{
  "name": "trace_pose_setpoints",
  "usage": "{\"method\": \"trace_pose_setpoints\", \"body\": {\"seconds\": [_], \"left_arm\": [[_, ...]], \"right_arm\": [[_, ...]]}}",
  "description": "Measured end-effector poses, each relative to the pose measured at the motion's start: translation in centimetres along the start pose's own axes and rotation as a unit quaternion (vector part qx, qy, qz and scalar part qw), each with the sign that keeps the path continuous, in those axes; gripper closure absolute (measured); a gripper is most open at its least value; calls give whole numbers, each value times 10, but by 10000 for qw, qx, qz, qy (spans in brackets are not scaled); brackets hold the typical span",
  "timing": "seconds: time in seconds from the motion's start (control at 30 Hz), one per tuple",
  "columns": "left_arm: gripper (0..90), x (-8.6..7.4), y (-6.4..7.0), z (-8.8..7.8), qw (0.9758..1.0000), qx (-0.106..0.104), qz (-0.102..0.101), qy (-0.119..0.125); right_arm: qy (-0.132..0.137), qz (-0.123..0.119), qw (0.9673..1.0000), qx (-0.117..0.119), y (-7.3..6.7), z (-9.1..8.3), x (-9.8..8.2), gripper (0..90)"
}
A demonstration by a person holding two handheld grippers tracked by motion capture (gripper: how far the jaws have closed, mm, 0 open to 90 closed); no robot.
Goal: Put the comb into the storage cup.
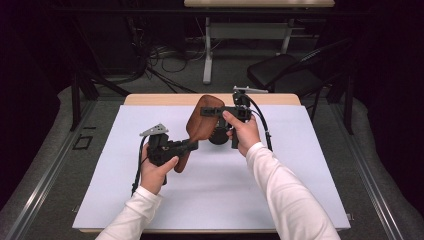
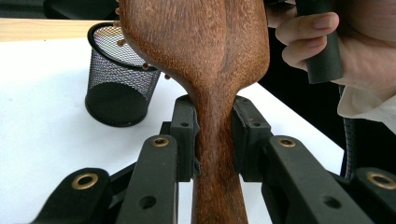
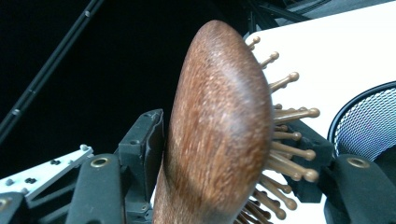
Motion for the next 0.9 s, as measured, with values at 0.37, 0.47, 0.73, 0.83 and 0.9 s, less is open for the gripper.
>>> {"method": "trace_pose_setpoints", "body": {"seconds": [0.37,0.47,0.73,0.83,0.9], "left_arm": [[730,-2,-3,2,10000,3,-10,-57],[730,-2,-3,2,10000,4,-2,-61],[729,-2,-3,2,10000,1,5,-65],[729,-2,-4,2,10000,4,5,-77],[729,-2,-4,2,10000,5,6,-80]], "right_arm": [[-19,280,9995,157,7,-2,0,419],[-14,285,9994,176,6,-3,0,421],[-13,302,9993,211,7,-3,0,422],[-46,265,9994,214,8,-3,0,421],[-67,286,9994,196,8,-3,0,421]]}}
Point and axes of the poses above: each handheld gripper's, and its own axes: z roughly forward along the jaws, x roughly out of its top, y roughly to its right, the point moved 3 cm from there along z, roughly forward along the jaws, and after that the axes turned 4 degrees about -x, right-handed, at the moved point
